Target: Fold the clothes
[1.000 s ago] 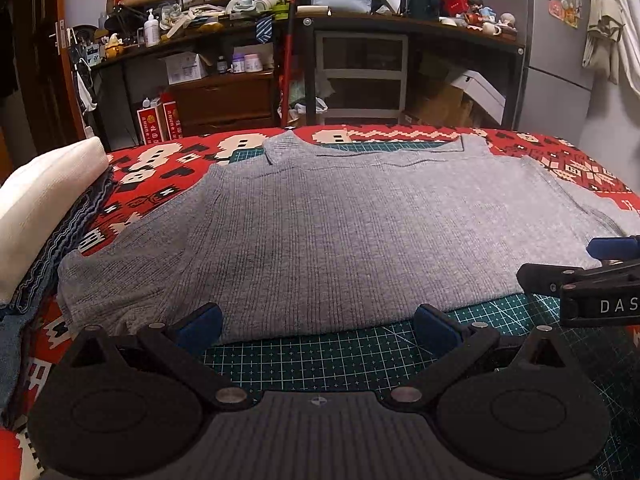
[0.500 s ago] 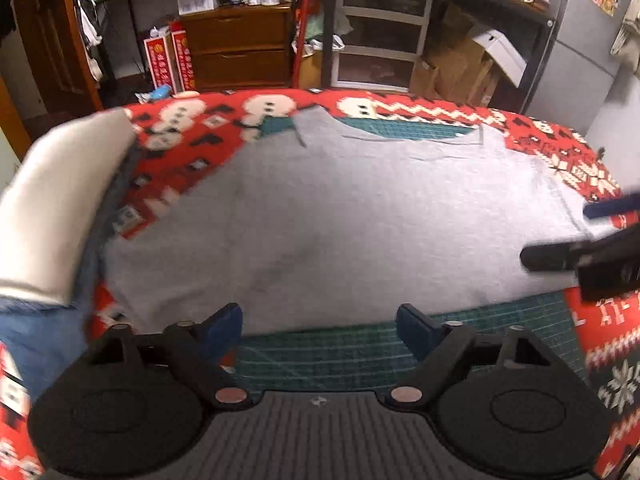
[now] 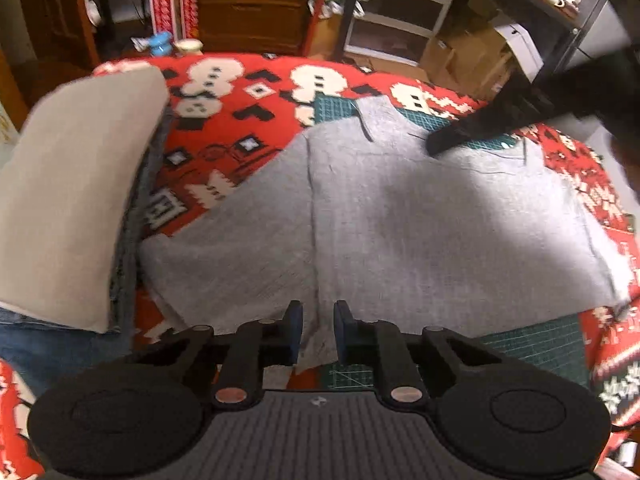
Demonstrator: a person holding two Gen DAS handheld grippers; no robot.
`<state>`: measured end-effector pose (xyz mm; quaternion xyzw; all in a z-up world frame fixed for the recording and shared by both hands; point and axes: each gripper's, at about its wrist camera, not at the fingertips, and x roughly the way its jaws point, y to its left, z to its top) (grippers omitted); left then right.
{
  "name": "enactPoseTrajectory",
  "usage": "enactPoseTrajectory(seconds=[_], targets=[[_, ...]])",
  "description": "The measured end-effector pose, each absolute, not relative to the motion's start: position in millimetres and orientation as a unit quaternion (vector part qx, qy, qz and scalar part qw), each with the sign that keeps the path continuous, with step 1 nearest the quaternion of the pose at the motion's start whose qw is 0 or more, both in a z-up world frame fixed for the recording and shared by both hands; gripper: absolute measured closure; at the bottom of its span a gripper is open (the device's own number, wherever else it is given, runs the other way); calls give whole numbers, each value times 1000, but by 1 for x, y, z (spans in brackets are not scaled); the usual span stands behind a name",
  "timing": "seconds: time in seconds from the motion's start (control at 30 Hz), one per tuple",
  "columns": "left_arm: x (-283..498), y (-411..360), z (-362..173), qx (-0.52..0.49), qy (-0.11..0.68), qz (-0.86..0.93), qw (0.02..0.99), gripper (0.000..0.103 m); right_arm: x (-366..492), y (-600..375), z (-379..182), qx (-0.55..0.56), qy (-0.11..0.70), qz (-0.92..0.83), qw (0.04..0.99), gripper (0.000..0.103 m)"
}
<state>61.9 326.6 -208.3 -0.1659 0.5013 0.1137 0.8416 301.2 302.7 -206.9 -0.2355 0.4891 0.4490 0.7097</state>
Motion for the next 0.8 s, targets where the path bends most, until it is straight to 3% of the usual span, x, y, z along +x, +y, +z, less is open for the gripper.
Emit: enactPoseTrajectory(seconds=[0.47, 0.5, 0.57, 0.8], targets=[[71, 353, -231, -236, 521, 94, 815, 97, 336, 382, -272, -184, 577, 412, 681, 79], [72, 355, -232, -243, 521, 94, 813, 97, 338, 383, -277, -184, 581, 410, 679, 81], [72, 358, -233, -256, 521, 95, 808, 99, 341, 385, -280, -184, 581, 407, 680, 102], [70, 366, -228, -286, 517, 106, 800, 100, 350, 383, -275, -159, 579, 401, 692, 101]])
